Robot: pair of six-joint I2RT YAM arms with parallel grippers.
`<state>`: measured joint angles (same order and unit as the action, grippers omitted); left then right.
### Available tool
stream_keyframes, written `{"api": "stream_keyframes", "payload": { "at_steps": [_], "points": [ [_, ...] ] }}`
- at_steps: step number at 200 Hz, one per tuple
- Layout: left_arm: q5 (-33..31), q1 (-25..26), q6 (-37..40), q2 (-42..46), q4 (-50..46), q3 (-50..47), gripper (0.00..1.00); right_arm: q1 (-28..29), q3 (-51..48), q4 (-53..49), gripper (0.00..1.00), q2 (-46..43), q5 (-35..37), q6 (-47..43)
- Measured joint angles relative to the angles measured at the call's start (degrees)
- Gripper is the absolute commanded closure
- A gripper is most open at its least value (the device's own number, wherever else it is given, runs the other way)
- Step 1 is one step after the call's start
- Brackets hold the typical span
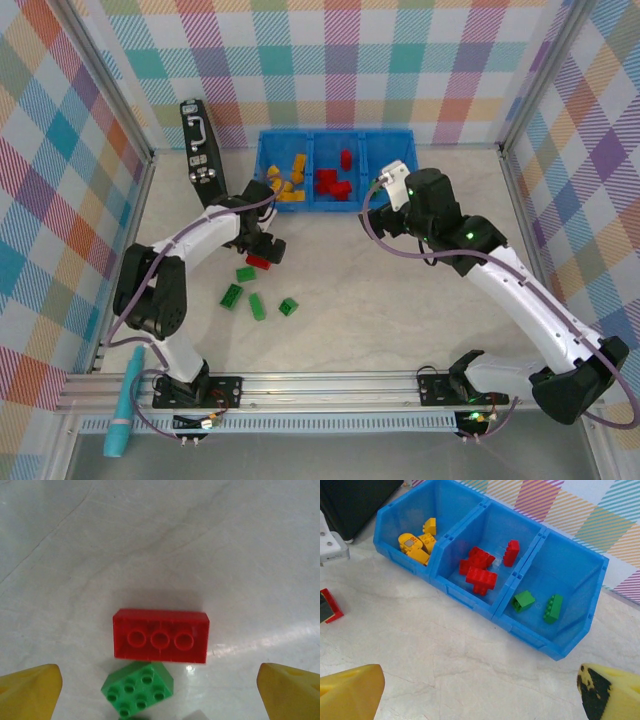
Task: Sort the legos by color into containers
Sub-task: Pick up the lego from the center of the table.
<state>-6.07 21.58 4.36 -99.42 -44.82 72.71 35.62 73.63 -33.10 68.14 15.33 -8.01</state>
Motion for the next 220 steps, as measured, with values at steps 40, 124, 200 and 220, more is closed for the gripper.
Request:
{"api": "stream_keyframes", "payload": {
  "at_steps": [40, 124, 200, 220],
  "points": [
    [0.9, 0.0, 0.0, -5.0, 3.8, 0.0, 0.01, 0.0, 0.1, 0.0, 0.01, 0.9, 0.0, 0.0],
    [0.5, 0.0, -1.2, -9.8, 4.9, 0.0, 0.15, 0.0, 0.4, 0.1, 0.01, 2.0, 0.0, 0.0],
    [1.7, 0.1, -3.7, -10.2, 4.7, 0.0, 0.28, 0.0, 0.4, 0.6, 0.01, 2.1, 0.5, -0.2],
    [2.2, 0.1, -4.6, -10.2, 4.7, 0.0, 0.32, 0.0, 0.4, 0.6, 0.01, 2.1, 0.7, -0.2]
  ]
}}
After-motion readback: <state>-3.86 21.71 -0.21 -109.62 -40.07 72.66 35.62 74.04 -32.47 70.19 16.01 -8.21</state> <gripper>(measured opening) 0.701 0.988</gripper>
